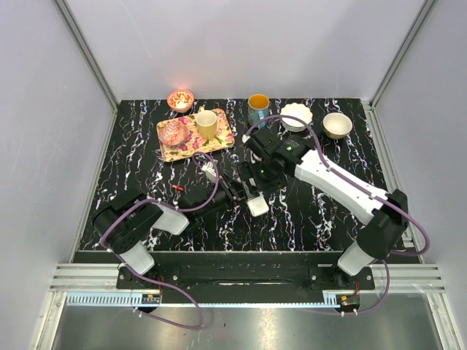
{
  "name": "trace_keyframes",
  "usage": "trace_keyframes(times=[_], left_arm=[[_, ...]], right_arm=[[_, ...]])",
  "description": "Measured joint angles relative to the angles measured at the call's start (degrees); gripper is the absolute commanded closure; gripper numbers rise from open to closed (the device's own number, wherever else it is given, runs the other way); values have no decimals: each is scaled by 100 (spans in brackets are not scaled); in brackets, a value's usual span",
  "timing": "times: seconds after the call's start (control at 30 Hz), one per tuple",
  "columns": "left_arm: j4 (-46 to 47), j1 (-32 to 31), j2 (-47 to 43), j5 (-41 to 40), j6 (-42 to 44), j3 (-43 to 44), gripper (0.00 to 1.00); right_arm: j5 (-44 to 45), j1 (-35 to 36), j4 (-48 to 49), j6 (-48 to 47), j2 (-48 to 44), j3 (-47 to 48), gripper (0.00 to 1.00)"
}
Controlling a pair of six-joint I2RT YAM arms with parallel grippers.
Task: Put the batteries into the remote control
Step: Load the battery cover into the remote control.
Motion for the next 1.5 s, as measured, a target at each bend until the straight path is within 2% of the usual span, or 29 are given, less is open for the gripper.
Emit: trace_keyframes(times=[0.17, 0.3, 0.43, 0.7, 1.0, 1.23, 1.5], left_arm=[[22, 17, 72, 26, -22, 0, 100], [22, 103, 116, 98, -103, 9, 100], [26, 245, 133, 227, -151, 96, 100], [50, 520, 133, 831, -363, 289, 100], [105, 551, 131, 1150, -448, 372, 100], [109, 562, 74, 1193, -450, 372, 100], [111, 562, -9, 1217, -448, 463, 100]], right_arm=[[-90, -345, 645, 278, -835, -236, 9], [-481, -846, 1681, 643, -2251, -1381, 9], [-1021, -1110, 2459, 964, -2953, -2426, 8], [-1982, -1316, 3797, 1587, -3169, -4028, 6], [-2892, -1469, 5646, 2376, -3331, -4774, 21], [-3261, -1497, 6231, 2640, -3147, -5016, 27], [-3501, -1497, 6505, 2754, -3121, -5097, 27]])
